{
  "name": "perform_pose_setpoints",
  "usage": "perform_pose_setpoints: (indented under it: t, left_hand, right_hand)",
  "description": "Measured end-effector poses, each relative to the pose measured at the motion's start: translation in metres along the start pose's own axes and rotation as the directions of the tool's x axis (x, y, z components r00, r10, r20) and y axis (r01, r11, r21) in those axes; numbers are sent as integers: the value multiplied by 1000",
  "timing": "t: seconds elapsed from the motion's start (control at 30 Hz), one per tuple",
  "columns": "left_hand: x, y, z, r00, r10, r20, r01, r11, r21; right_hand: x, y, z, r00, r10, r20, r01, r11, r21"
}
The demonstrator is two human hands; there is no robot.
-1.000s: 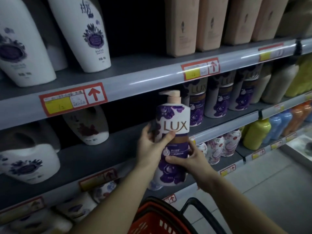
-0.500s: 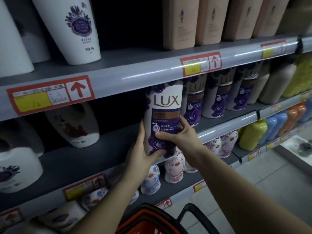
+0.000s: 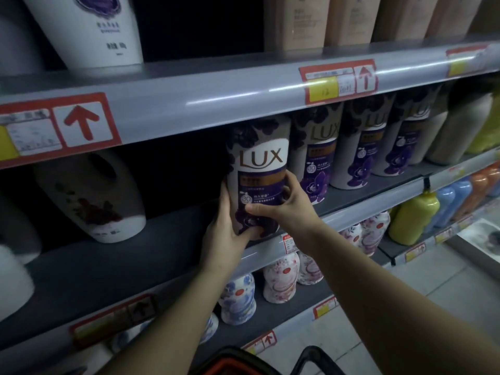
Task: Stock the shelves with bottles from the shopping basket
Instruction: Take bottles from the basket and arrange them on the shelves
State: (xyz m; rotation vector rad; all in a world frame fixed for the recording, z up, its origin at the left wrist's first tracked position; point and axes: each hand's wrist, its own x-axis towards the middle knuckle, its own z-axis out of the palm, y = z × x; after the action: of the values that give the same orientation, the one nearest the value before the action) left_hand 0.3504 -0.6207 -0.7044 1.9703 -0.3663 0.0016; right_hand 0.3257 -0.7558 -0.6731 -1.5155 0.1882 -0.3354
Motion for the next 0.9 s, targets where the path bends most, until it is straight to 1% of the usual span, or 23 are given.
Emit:
perform_pose_setpoints:
  t: [0.17, 0.3, 0.4, 0.5, 0.67, 0.77, 0.9]
  left_hand:
    - [10, -4, 9, 998, -26, -54, 28, 999, 39]
    - [19, 2, 13, 998, -40, -56, 43, 997, 63]
    - [25, 5, 17, 996, -54, -70, 60, 995, 83]
    - [26, 9, 19, 995, -73, -68, 82, 987, 137]
    - [28, 20, 17, 991, -119, -65, 130, 971, 202]
    - [26, 21, 17, 990, -124, -69, 136, 969, 208]
    - [24, 19, 15, 989, -106, -99, 129, 957, 261]
  right_hand:
    - [15, 2, -5, 998, -7, 66, 11, 998, -65]
    - [21, 4, -11, 996, -3, 92, 13, 995, -101]
    - [23, 8, -10, 997, -22, 80, 31, 992, -120]
    - [24, 12, -6, 998, -39, 59, 51, 976, -213]
    - [22, 2, 1, 999, 33, -8, -34, 912, -409]
    - [22, 2, -1, 998, 60, -22, -63, 898, -436]
    - [28, 11, 5, 998, 63, 3, -56, 910, -412]
